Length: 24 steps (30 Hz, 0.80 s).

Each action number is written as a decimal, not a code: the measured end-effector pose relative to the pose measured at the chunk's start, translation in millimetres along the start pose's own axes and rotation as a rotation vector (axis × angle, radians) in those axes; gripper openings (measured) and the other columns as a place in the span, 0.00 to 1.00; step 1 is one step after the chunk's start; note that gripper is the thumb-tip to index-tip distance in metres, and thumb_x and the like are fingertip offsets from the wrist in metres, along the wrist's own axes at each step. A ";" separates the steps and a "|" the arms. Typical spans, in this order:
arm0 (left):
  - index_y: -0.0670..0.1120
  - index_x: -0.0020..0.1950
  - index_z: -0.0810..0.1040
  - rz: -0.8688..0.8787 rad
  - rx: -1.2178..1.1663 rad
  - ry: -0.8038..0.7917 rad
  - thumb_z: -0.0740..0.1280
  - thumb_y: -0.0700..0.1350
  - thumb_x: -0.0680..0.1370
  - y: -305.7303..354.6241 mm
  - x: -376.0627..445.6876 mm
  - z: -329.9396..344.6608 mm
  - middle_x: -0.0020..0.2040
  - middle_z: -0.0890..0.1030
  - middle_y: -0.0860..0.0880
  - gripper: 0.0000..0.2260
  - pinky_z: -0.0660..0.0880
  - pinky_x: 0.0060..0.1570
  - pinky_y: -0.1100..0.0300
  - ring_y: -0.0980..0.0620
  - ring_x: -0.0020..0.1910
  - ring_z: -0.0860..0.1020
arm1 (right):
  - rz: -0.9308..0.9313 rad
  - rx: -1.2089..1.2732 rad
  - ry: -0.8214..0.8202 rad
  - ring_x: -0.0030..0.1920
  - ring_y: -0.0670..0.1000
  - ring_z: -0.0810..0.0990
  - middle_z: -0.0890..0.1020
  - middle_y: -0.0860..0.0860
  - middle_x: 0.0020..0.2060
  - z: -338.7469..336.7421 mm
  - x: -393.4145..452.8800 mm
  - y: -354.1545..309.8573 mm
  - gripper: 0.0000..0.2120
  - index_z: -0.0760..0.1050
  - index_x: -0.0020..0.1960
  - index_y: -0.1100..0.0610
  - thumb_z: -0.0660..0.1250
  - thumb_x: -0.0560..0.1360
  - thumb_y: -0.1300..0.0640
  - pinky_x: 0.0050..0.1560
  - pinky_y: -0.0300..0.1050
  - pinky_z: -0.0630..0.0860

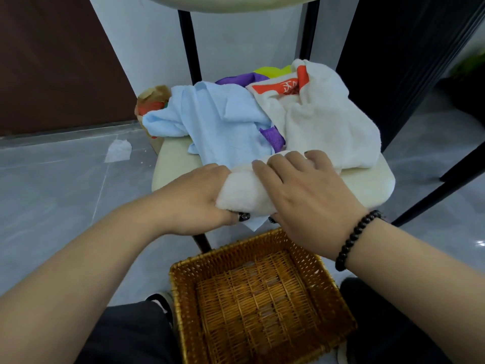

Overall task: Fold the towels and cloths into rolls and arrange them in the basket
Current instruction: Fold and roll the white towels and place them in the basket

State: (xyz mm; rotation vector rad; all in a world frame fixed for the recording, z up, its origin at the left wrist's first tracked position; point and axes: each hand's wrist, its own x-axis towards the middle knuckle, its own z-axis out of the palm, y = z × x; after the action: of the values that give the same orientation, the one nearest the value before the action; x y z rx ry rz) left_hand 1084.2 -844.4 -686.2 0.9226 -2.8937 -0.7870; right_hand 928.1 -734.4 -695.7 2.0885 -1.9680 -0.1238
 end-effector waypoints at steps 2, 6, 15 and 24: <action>0.47 0.45 0.72 -0.075 0.107 0.030 0.73 0.54 0.69 2.8 -3.0 3.2 0.43 0.73 0.50 0.16 0.72 0.38 0.53 0.52 0.40 0.73 | -0.033 0.016 0.008 0.42 0.57 0.74 0.76 0.54 0.43 1.4 5.8 -0.6 0.22 0.74 0.53 0.60 0.73 0.62 0.56 0.41 0.50 0.66; 0.44 0.49 0.72 0.031 0.586 0.414 0.75 0.57 0.63 5.1 -15.0 30.3 0.44 0.72 0.47 0.24 0.67 0.35 0.52 0.44 0.40 0.71 | -0.116 0.150 -0.100 0.54 0.52 0.72 0.72 0.49 0.52 -5.3 20.5 14.6 0.17 0.67 0.59 0.54 0.64 0.73 0.49 0.48 0.48 0.66; 0.50 0.53 0.68 -0.035 0.354 0.408 0.75 0.60 0.62 -1.1 -11.8 25.7 0.49 0.69 0.52 0.28 0.63 0.41 0.54 0.48 0.47 0.69 | -0.061 0.347 -0.357 0.50 0.52 0.74 0.73 0.48 0.48 -14.9 25.2 23.8 0.13 0.69 0.52 0.53 0.63 0.74 0.46 0.49 0.47 0.70; 0.51 0.52 0.69 -0.424 -0.267 0.468 0.73 0.60 0.69 -0.7 -35.8 17.6 0.45 0.77 0.54 0.22 0.68 0.34 0.61 0.58 0.42 0.75 | 0.154 0.613 -0.297 0.47 0.54 0.76 0.76 0.50 0.47 -16.5 19.9 17.2 0.17 0.71 0.53 0.56 0.65 0.73 0.44 0.51 0.52 0.75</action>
State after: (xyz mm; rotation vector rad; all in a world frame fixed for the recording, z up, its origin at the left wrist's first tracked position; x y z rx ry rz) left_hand 1111.6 -817.2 -696.7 1.4706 -2.1636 -0.8106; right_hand 916.9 -752.6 -673.1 2.3613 -2.5929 0.2469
